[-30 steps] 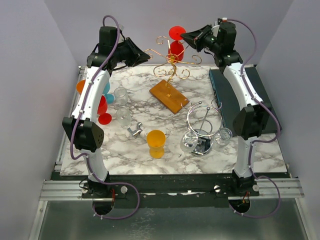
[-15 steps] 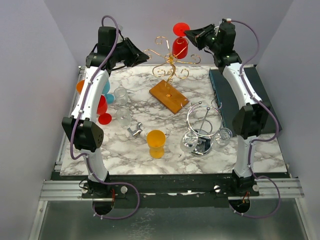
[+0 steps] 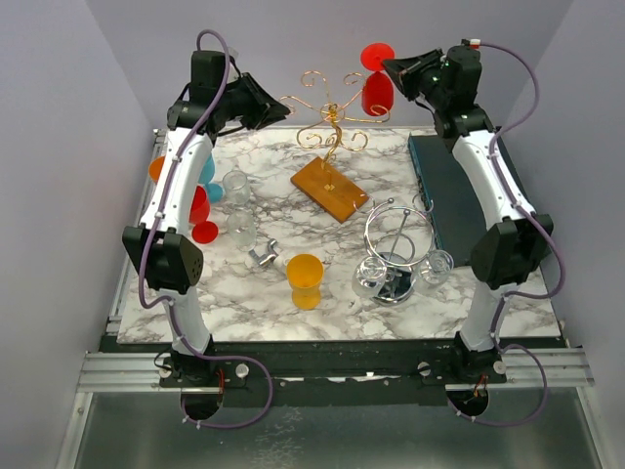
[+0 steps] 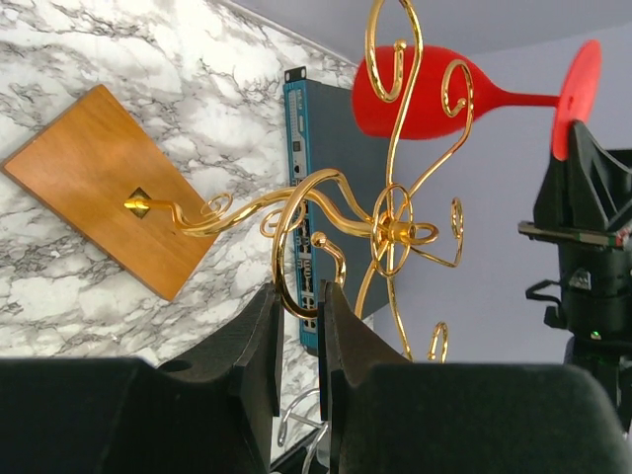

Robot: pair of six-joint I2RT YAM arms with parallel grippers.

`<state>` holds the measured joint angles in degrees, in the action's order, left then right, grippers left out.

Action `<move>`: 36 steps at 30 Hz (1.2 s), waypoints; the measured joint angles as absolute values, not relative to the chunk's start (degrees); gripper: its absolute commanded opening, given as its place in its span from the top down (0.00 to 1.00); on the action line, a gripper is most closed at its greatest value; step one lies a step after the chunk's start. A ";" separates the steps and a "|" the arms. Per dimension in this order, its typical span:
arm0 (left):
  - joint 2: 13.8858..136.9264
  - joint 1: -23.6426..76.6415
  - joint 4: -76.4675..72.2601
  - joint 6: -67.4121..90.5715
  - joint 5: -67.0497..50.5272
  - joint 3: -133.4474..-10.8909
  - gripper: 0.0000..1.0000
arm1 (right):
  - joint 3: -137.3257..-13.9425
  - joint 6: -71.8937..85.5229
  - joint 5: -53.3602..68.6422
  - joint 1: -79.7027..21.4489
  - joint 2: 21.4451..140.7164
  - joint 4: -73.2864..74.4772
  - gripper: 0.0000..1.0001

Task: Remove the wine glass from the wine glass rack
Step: Pick up the wine glass from the wine rack, then place the wine glass at the center of the board.

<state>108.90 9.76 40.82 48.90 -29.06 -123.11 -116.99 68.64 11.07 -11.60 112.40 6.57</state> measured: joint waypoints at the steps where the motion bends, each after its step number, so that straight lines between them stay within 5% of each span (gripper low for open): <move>1: 109.27 9.74 40.82 48.93 -29.06 -123.50 1.00 | -115.85 68.34 10.68 -11.51 110.98 6.59 0.99; 9: 112.36 9.21 41.95 50.35 -30.15 -127.55 0.90 | -106.69 65.69 9.21 -11.16 99.44 6.15 0.99; 29: 115.57 8.99 42.46 50.96 -31.27 -131.79 0.47 | -99.53 60.53 9.34 -11.14 86.15 7.03 0.99; 36: 115.57 8.27 42.44 50.87 -31.42 -132.03 0.21 | -99.42 59.48 9.98 -11.14 84.58 7.44 0.99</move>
